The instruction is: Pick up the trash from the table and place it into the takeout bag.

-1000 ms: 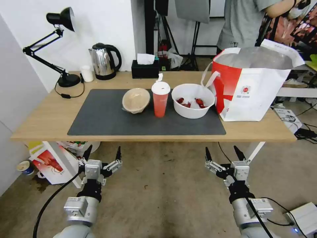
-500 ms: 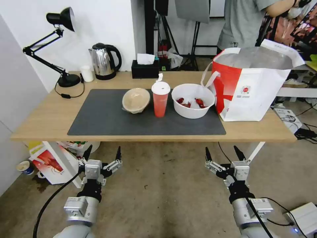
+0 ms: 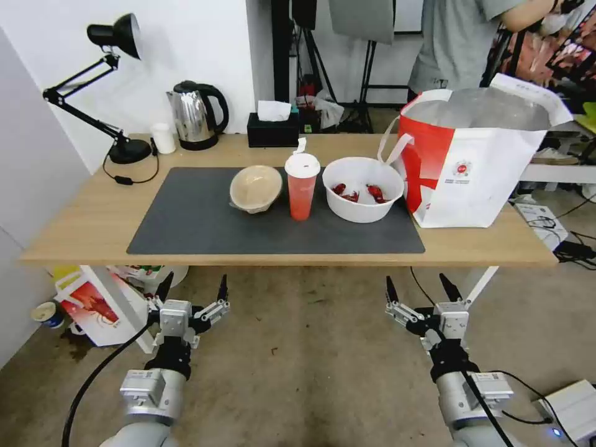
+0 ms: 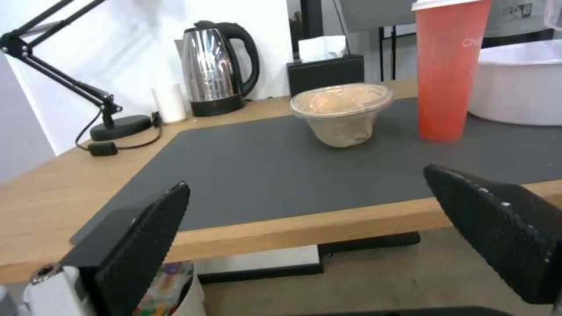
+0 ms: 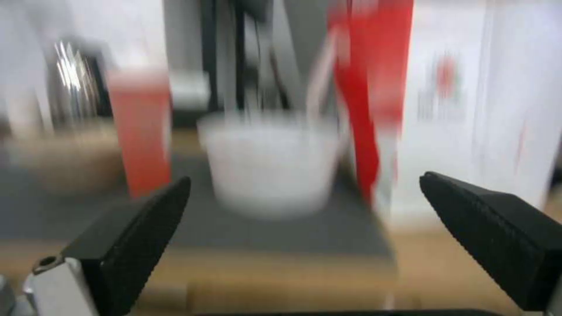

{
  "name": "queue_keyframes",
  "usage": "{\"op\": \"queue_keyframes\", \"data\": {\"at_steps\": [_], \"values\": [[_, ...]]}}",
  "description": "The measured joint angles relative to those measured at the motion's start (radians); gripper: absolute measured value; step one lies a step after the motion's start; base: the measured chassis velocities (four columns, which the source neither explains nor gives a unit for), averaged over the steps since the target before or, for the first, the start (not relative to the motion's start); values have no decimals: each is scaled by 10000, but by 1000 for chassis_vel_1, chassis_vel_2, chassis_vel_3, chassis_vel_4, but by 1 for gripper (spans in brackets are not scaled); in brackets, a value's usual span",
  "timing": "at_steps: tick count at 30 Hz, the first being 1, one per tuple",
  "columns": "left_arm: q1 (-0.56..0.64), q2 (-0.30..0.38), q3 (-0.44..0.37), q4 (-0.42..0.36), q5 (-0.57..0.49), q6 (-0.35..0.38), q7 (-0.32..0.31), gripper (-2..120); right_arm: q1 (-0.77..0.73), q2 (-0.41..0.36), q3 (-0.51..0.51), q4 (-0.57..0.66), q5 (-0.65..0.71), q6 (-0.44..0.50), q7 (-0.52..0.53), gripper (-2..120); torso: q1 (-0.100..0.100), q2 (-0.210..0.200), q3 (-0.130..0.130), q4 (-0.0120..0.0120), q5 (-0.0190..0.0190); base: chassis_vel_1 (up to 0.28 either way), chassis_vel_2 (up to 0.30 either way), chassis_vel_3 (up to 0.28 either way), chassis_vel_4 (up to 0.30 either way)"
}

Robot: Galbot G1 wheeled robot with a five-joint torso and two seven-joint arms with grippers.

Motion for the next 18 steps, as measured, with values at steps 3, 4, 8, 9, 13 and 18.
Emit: {"op": "queue_keyframes", "data": {"at_steps": [3,4,8,9,13,18], "values": [[0,0,0,0,0,0,0,100,361,-429,-427,352,-70,768,589,100,0,-1,1,0,0,0,0,0,0],[0,0,0,0,0,0,0,100,361,-429,-427,352,-70,768,589,100,0,-1,1,0,0,0,0,0,0],[0,0,0,0,0,0,0,100,835,-1174,-1174,1272,-348,2128,1380,100,1,-1,1,-1,0,0,0,0,0],[0,0,0,0,0,0,0,100,804,-1246,-1189,1466,-360,2185,1346,100,0,0,0,-3,-5,0,0,0,0],[0,0,0,0,0,0,0,100,700,-1414,-1058,1619,-102,2090,1172,100,0,0,0,-2,-1,0,0,0,0],[0,0,0,0,0,0,0,100,631,-1592,-948,1627,210,1731,1034,100,1,0,0,-2,0,0,0,0,0]]}}
